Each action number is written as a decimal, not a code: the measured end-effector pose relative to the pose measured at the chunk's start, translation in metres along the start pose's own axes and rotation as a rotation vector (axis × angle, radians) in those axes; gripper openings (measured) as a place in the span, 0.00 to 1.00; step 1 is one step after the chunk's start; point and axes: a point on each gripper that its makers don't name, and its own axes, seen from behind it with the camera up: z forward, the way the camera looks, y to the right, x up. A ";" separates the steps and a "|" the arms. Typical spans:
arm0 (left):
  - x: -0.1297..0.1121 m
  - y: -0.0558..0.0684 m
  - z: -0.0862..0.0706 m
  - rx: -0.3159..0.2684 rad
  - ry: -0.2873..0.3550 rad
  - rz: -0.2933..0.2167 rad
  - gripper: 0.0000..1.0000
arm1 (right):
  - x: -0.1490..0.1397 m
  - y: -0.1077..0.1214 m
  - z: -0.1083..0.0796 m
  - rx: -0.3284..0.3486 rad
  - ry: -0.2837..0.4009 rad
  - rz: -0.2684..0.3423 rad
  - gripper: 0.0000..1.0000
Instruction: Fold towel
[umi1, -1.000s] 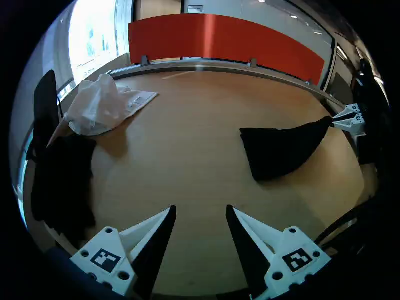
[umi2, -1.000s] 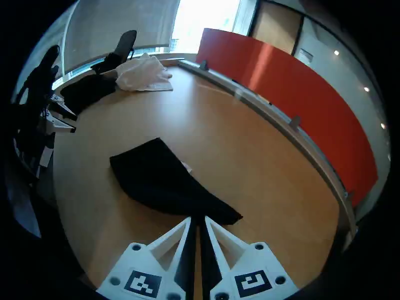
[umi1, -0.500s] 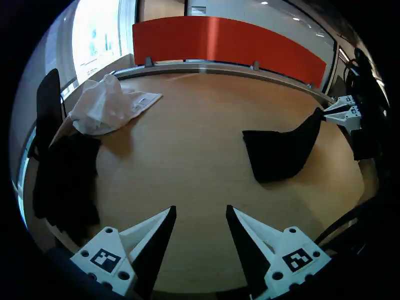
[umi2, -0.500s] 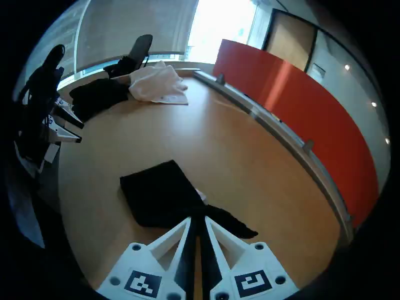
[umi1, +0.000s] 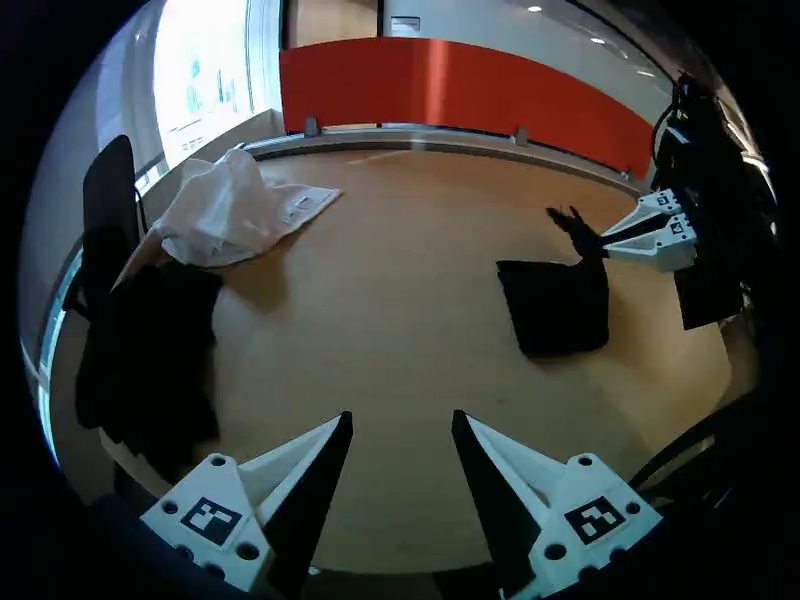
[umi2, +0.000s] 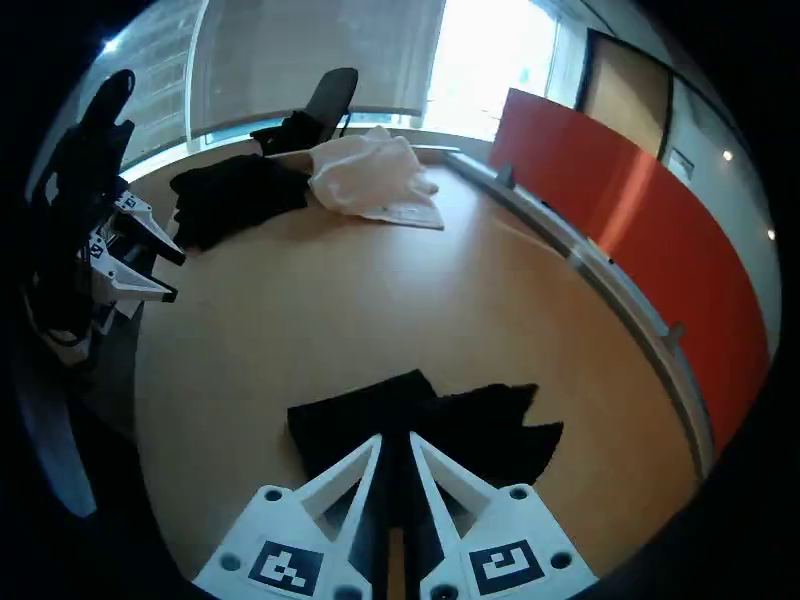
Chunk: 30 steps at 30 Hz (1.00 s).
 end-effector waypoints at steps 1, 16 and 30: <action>0.000 -0.001 -0.001 0.002 0.001 -0.003 0.73 | 0.000 -0.004 0.005 0.007 -0.003 0.001 0.04; -0.008 -0.006 -0.005 -0.001 -0.005 -0.017 0.73 | -0.008 -0.026 0.029 0.059 -0.039 0.034 0.10; -0.010 -0.011 -0.005 0.008 -0.010 -0.018 0.73 | -0.016 -0.034 0.031 0.069 -0.048 0.062 0.67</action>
